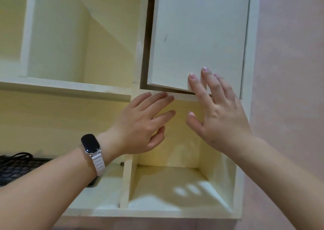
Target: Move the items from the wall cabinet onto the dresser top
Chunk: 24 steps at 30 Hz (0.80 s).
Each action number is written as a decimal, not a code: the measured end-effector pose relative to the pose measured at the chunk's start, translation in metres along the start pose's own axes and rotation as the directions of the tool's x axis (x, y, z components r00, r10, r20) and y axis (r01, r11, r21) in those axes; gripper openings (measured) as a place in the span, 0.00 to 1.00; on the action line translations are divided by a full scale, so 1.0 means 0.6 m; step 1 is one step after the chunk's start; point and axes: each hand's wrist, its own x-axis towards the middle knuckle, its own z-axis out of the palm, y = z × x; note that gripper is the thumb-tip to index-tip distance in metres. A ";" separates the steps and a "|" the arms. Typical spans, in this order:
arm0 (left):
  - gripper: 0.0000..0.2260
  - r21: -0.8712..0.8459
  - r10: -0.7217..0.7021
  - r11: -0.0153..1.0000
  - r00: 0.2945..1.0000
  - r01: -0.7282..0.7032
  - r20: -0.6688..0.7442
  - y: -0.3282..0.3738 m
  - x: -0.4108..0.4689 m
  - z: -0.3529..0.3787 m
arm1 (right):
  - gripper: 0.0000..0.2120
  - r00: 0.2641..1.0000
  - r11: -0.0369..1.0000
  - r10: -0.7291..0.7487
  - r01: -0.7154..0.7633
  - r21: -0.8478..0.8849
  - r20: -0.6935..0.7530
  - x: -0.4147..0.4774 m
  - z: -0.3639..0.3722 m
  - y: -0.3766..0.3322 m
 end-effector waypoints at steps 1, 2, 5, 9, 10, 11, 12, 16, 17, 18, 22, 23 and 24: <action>0.17 0.002 0.000 1.000 1.000 0.000 0.010 0.001 0.000 -0.001 | 0.35 1.000 1.000 0.003 -0.003 -0.026 0.019 0.002 0.002 -0.001; 0.17 0.008 0.000 1.000 1.000 0.000 0.023 0.001 0.001 -0.003 | 0.36 0.999 0.998 0.008 -0.005 -0.059 0.048 0.007 0.005 -0.002; 0.17 0.005 0.004 1.000 0.999 -0.004 0.049 0.000 0.001 -0.006 | 0.36 0.984 0.987 0.008 0.020 -0.157 0.179 0.029 0.018 -0.013; 0.18 -0.012 -0.005 1.000 0.999 0.005 0.047 -0.002 -0.004 -0.001 | 0.38 0.972 0.980 0.042 0.006 -0.200 0.232 0.032 0.031 -0.016; 0.18 -0.014 -0.008 1.000 0.999 0.008 0.040 -0.002 -0.004 -0.001 | 0.38 0.971 0.980 0.043 0.004 -0.198 0.233 0.032 0.031 -0.015; 0.18 -0.006 -0.007 1.000 0.999 0.007 0.040 -0.003 -0.003 -0.002 | 0.38 0.969 0.980 0.044 0.005 -0.199 0.245 0.032 0.029 -0.015; 0.19 -0.005 -0.010 1.000 0.999 0.010 0.039 -0.003 -0.002 -0.004 | 0.38 0.964 0.980 0.053 0.000 -0.197 0.262 0.033 0.024 -0.018; 0.22 -0.024 -0.011 1.000 0.998 0.012 0.067 -0.004 -0.002 -0.012 | 0.37 0.925 0.984 0.111 -0.052 -0.168 0.364 0.031 0.002 -0.030; 0.22 -0.040 -0.016 0.999 0.997 0.019 0.072 -0.004 -0.002 -0.014 | 0.37 0.918 0.986 0.118 -0.063 -0.154 0.378 0.028 -0.004 -0.033; 0.23 -0.063 -0.023 0.998 0.997 0.027 0.069 -0.003 -0.001 -0.014 | 0.37 0.915 0.988 0.126 -0.080 -0.133 0.384 0.024 -0.007 -0.034; 0.22 -0.132 -0.065 0.989 0.998 0.068 0.028 0.012 -0.006 -0.028 | 0.32 0.913 0.983 0.181 -0.181 -0.036 0.366 -0.002 -0.024 -0.053; 0.21 -0.148 -0.082 0.985 0.996 0.084 0.024 0.020 -0.006 -0.034 | 0.31 0.914 0.978 0.202 -0.207 -0.023 0.351 -0.008 -0.029 -0.062; 0.21 -0.151 -0.090 0.985 0.996 0.089 0.004 0.027 -0.011 -0.035 | 0.31 0.923 0.977 0.205 -0.212 -0.014 0.326 -0.017 -0.028 -0.066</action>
